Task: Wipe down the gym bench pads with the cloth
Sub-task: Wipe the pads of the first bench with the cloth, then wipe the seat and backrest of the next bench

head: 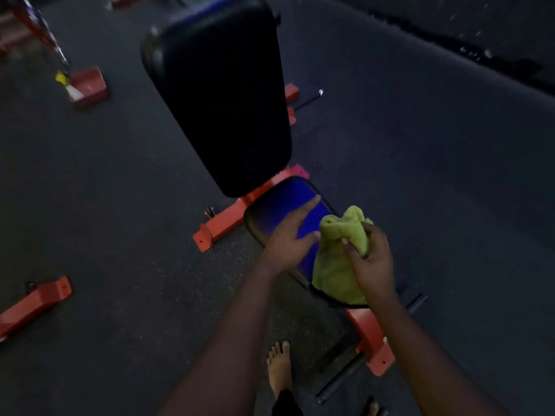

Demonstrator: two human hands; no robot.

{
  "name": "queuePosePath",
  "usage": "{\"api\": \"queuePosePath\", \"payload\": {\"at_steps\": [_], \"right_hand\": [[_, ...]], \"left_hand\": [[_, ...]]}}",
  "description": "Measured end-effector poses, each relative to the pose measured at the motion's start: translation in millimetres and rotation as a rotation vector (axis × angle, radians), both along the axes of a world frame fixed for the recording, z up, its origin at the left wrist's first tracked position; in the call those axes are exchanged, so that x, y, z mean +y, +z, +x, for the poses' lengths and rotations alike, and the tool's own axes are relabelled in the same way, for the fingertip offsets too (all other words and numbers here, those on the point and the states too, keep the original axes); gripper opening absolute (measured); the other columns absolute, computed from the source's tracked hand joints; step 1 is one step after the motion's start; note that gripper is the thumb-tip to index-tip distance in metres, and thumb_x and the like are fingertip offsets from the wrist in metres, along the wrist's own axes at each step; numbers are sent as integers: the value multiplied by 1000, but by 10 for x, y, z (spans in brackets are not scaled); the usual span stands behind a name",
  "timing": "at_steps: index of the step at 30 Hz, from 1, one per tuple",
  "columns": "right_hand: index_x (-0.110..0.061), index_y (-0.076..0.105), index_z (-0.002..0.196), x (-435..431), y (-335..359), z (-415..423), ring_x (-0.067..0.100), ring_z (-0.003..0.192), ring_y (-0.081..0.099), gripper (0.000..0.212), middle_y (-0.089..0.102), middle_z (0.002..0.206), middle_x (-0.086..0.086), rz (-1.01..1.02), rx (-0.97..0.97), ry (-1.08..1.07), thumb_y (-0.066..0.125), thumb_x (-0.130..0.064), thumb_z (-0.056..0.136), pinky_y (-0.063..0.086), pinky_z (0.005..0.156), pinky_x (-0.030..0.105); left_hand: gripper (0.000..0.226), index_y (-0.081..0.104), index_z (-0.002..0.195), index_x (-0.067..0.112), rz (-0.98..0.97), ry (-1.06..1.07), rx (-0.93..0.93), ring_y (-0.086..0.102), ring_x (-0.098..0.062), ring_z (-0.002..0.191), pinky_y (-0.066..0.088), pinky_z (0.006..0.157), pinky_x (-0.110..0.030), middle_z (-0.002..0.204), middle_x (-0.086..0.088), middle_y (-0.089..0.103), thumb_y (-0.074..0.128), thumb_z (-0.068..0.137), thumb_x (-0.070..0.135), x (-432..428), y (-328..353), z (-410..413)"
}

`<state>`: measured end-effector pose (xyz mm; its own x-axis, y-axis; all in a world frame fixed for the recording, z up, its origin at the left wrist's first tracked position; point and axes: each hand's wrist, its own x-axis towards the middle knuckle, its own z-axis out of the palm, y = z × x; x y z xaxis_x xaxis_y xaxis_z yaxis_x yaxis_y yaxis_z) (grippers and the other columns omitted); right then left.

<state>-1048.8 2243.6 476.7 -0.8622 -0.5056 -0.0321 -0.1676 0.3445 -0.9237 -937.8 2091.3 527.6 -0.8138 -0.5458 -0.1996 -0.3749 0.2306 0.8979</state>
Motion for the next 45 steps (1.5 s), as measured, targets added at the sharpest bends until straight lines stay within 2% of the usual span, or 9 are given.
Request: {"api": "queuePosePath", "payload": {"at_steps": [6, 11, 14, 23, 29, 34, 41, 43, 45], "right_hand": [[-51, 47, 108, 187, 1346, -162, 13, 118, 55, 64, 53, 126, -2, -145, -17, 160, 84, -57, 57, 52, 98, 45], [-56, 36, 136, 310, 2293, -321, 20, 146, 21, 99, 27, 157, -12, 59, 171, 413, 75, -72, 46, 27, 115, 52], [-63, 45, 128, 193, 2754, -335, 19, 146, 24, 78, 38, 152, -21, 143, 308, 602, 79, -64, 58, 21, 113, 51], [-31, 59, 108, -318, 3535, 626, 10, 100, 63, 63, 63, 109, -6, -52, 229, 996, 95, -47, 60, 57, 82, 31], [-14, 65, 90, -683, 3819, 1670, 4, 59, 53, 18, 63, 68, 3, -309, 309, 994, 80, -23, 87, 44, 56, 29], [-16, 59, 71, -918, 4143, 2695, -1, 52, 50, 32, 52, 57, -3, -340, 417, 1087, 75, -36, 90, 35, 50, 16], [-20, 32, 53, -960, 4318, 4446, 6, 44, 30, 59, 27, 51, -9, -373, 392, 1300, 57, -64, 83, 23, 46, 23], [-20, 37, 53, -983, 4310, 4969, 3, 46, 35, 56, 34, 48, -12, -351, 317, 1381, 59, -64, 81, 25, 49, 21], [-23, 63, 74, -977, 4287, 5418, -5, 65, 59, 35, 65, 67, -20, -325, 165, 1486, 70, -57, 78, 46, 65, 21]], "left_hand": [[18, 64, 98, 18, -422, -230, -10, 58, -8, 76, 50, 74, -29, 83, 7, 65, 68, 83, 10, 24, 1494, -153], [25, 56, 86, 22, -659, -294, 10, 56, -14, 70, 46, 66, -32, 74, 3, 59, 55, 74, -1, 200, 2589, 81], [29, 57, 84, 16, -671, -257, 18, 56, -3, 74, 48, 68, -31, 78, 7, 57, 46, 70, -6, 260, 3064, 321], [45, 69, 94, 14, -887, 300, -53, 58, -28, 93, 46, 81, -34, 98, -14, 59, 34, 67, 8, 216, 4097, 1598], [29, 65, 98, 15, -995, 665, -128, 52, -23, 83, 30, 70, -28, 88, -6, 53, 45, 81, 3, 333, 4370, 2915], [23, 57, 83, 23, -946, 875, -256, 57, -29, 81, 44, 72, -37, 79, -5, 56, 35, 75, 18, 634, 4377, 4149], [20, 54, 72, 13, -813, 1198, -197, 56, -19, 69, 44, 67, -35, 66, -1, 58, 34, 74, 15, 1077, 4343, 5859], [15, 51, 74, 11, -820, 1203, -188, 50, -7, 64, 37, 64, -30, 63, 1, 51, 38, 81, 5, 1181, 4332, 6337], [17, 47, 77, 11, -824, 1161, -180, 46, -5, 63, 34, 62, -24, 65, 1, 46, 39, 85, -2, 1279, 4334, 6705]]}}
